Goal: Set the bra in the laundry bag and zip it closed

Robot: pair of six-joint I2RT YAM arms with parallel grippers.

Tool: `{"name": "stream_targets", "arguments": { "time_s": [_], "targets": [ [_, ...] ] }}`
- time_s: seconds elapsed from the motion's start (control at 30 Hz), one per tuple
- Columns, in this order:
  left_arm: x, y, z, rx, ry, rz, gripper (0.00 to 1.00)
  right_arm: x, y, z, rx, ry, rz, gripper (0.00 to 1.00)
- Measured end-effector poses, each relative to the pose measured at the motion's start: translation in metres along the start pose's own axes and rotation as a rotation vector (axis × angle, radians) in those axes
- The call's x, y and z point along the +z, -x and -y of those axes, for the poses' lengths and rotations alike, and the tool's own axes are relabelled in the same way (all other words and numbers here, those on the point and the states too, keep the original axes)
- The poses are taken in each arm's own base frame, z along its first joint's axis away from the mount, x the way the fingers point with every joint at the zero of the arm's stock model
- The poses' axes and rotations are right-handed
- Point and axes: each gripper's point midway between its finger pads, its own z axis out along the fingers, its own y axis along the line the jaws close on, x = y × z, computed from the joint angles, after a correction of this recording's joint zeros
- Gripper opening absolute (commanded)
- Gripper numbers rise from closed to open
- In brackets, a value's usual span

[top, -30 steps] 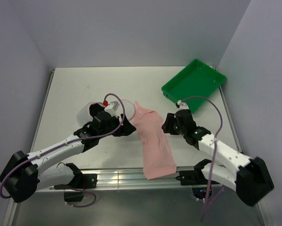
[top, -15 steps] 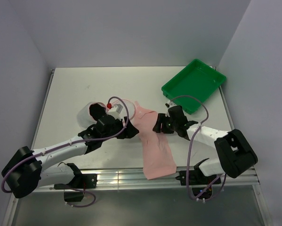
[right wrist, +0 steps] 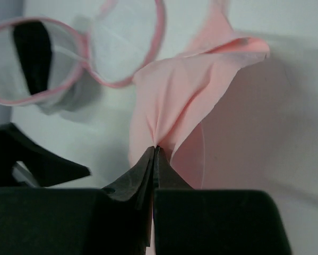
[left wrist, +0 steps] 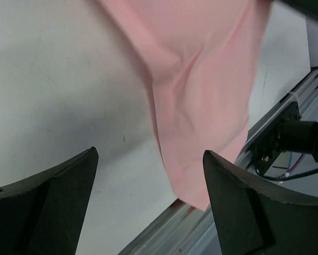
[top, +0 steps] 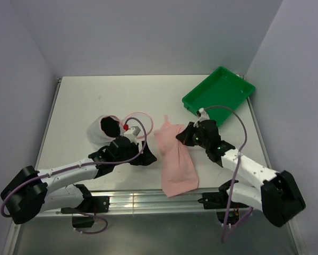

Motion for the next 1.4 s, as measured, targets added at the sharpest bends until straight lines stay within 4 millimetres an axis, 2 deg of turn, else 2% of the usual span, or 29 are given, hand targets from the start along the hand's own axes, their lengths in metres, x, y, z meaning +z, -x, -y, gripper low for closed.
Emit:
{"name": "stream_targets", "arguments": {
  "time_s": [0.13,0.17,0.3,0.43,0.73,1.0,1.17,1.23,1.4],
  "targets": [
    [-0.003,-0.007,0.004,0.008,-0.037,-0.009,0.94,-0.024,0.029,-0.028,0.002,0.086,0.113,0.00],
    [-0.003,-0.004,0.009,0.012,-0.057,0.006,0.97,-0.030,0.035,-0.034,0.002,0.105,0.135,0.00],
    [-0.004,0.014,0.033,0.029,-0.154,0.079,0.99,-0.046,0.046,-0.048,0.010,0.146,0.170,0.00],
    [-0.004,0.029,0.051,0.058,-0.233,0.153,0.99,-0.054,0.048,-0.057,0.024,0.181,0.169,0.00],
    [0.001,0.042,0.063,0.124,-0.303,0.239,0.98,-0.076,0.058,-0.073,0.090,0.285,0.171,0.00],
    [0.009,0.045,0.071,0.152,-0.341,0.271,0.99,-0.086,0.062,-0.087,0.148,0.380,0.143,0.00],
    [0.024,0.036,0.062,0.152,-0.322,0.244,0.98,-0.092,0.063,-0.097,0.160,0.439,0.124,0.00],
    [0.027,0.035,0.062,0.153,-0.324,0.241,0.96,-0.094,0.063,-0.099,0.166,0.449,0.119,0.00],
    [0.022,0.041,0.075,0.161,-0.373,0.278,0.90,-0.099,0.066,-0.102,0.169,0.483,0.115,0.00]
  ]
}}
